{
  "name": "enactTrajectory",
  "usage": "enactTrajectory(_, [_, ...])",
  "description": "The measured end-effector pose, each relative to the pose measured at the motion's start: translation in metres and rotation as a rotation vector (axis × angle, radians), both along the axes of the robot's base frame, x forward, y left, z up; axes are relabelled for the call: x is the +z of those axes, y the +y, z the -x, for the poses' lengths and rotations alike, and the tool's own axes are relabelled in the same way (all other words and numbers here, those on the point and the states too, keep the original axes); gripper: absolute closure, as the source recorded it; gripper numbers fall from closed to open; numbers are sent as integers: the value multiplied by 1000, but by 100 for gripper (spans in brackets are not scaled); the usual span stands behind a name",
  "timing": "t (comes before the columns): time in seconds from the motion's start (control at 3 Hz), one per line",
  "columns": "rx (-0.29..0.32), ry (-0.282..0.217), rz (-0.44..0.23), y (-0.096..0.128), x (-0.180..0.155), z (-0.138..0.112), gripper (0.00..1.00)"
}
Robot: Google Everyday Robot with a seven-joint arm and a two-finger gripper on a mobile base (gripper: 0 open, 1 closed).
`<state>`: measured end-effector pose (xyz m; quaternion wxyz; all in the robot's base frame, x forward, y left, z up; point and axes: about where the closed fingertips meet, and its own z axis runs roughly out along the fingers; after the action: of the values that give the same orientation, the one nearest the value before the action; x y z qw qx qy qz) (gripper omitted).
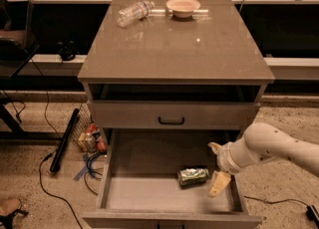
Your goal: Pick green can from middle drawer and place on counter
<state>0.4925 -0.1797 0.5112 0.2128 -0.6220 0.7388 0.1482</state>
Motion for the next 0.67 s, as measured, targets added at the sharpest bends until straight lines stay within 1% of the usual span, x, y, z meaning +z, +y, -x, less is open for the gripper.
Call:
enactTrajectory(0.33, [10,-23,-28,16,-30,-15,0])
enactTrajectory(0.67, [23,-21,-35,28,-60,-24,0])
